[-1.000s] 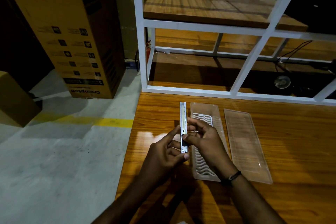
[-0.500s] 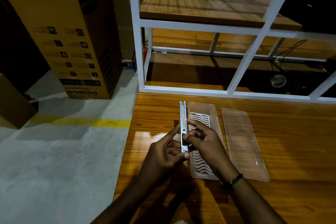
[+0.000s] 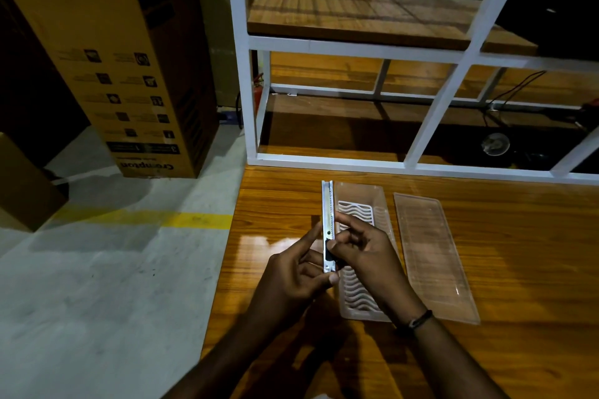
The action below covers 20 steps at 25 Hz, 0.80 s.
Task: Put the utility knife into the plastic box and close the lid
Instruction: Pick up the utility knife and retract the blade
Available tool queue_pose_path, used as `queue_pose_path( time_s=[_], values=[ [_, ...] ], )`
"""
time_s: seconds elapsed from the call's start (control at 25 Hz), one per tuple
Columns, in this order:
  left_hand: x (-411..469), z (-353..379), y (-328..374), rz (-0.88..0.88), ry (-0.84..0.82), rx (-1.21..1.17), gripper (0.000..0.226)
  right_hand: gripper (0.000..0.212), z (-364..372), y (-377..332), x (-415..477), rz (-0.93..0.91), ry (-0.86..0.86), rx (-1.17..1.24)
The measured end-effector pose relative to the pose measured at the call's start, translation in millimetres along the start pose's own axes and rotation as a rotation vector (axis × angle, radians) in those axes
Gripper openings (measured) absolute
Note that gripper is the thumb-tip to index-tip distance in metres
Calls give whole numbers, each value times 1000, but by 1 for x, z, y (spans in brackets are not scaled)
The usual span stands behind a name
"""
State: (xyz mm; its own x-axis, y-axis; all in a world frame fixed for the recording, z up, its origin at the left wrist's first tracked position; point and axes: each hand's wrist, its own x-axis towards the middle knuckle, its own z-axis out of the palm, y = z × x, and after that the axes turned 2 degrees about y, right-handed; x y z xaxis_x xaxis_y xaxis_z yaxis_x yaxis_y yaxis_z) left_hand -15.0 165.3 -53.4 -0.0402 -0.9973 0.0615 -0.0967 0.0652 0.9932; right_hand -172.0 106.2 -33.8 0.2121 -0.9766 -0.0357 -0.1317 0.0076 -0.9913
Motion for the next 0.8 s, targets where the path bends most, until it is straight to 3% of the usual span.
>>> queue_pose_path(
  time_s=[0.28,0.44,0.64,0.8],
  values=[
    [2,1,-4,-12,-10,29,89,55,-2,-3,-2,2,28,21],
    [6,-3,-5,-20,-26,157,79,53,-2,2,-1,-5,115,-46],
    [14,3,-8,-161,62,242,51,51,-17,13,2,-44,267,-444],
    [25,13,-12,-258,124,246,42,54,-22,18,2,-38,259,-641]
  ],
)
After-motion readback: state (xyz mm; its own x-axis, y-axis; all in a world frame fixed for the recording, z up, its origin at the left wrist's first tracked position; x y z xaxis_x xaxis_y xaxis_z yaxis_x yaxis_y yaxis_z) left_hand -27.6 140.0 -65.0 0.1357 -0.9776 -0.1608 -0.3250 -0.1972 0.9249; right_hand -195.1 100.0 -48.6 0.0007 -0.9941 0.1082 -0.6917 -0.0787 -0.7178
